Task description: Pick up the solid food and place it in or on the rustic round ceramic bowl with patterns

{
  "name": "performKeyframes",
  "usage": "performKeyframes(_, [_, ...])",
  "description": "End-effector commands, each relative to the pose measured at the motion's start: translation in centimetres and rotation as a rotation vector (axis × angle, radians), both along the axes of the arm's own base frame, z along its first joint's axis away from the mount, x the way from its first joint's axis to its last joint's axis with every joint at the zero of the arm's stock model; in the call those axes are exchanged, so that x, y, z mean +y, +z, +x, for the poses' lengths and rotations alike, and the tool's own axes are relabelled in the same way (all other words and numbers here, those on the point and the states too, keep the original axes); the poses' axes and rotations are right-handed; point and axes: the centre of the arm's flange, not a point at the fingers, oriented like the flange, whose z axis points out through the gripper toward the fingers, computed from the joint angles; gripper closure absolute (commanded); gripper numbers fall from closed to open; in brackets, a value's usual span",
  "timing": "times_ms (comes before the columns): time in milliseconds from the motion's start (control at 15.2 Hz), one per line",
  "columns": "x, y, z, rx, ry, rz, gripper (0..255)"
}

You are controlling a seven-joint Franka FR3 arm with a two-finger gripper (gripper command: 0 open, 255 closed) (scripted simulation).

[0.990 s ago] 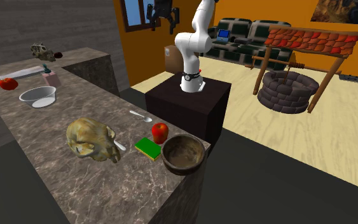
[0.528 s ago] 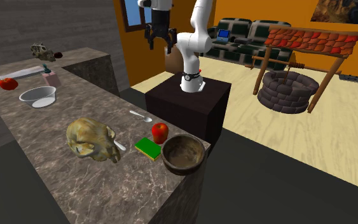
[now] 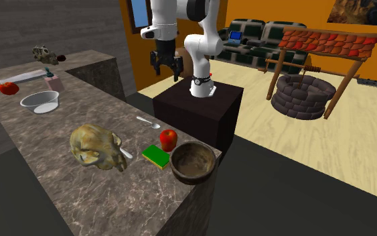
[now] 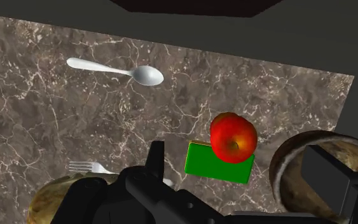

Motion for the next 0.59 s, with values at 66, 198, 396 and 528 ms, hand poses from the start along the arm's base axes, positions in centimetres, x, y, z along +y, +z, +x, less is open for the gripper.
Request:
performKeyframes(66, [0.8,-3.5,2.5,0.022,-0.025,0.004,0])
performKeyframes(198, [1.3,-5.7,4.1,0.037,-0.041,0.007,0])
performKeyframes(396, [2.0,-9.1,6.4,0.060,-0.066,0.011,0])
performKeyframes(528, [2.4,-11.4,7.9,0.075,-0.082,0.013,0])
